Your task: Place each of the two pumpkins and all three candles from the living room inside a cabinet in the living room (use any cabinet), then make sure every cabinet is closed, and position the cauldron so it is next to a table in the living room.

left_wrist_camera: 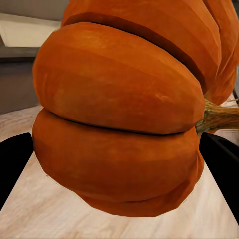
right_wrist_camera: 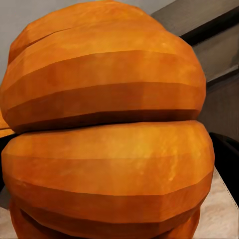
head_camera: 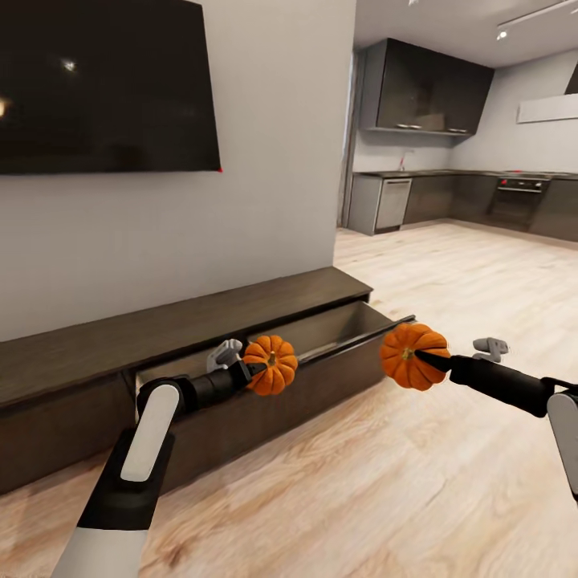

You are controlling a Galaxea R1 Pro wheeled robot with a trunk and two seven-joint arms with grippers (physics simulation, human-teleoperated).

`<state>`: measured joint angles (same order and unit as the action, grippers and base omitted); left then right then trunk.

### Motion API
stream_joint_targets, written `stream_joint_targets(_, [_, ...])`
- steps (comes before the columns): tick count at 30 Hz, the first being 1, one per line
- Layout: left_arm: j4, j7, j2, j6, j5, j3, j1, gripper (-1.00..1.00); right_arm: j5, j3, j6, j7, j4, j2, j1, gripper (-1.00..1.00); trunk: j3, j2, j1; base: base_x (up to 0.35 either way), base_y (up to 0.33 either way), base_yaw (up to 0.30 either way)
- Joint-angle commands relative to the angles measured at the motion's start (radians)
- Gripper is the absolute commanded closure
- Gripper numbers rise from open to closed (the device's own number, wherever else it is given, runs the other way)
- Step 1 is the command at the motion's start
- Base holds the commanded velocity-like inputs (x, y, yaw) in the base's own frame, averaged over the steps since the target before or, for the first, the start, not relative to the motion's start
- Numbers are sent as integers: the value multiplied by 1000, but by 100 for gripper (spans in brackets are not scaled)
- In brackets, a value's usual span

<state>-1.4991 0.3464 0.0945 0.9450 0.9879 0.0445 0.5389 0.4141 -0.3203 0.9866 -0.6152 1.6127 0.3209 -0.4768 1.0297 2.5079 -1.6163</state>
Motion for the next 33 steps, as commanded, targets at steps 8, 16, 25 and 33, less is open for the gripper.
stream_joint_targets(8, [-1, 11, 0, 0, 19, 0, 1, 100, 8, 67, 7, 75, -74, -2, -35, 100, 9, 1, 0, 185, -281, 222])
stream_joint_targets(16, [-1, 11, 0, 0, 18, 0, 1, 100, 12, 98, 7, 137, -123, -3, -63, 100, 16, 1, 0, 184, -281, 223])
stream_joint_targets(25, [70, 56, 4, 0, 24, 4, 10, 100, 13, 154, 5, 141, -137, -17, -65, 100, 22, 1, 0, 185, -281, 148])
stream_joint_targets(33, [81, 94, 5, 0, 30, 5, 13, 100, 13, 168, 3, 141, -140, -24, -63, 100, 22, 1, 0, 185, -281, 6])
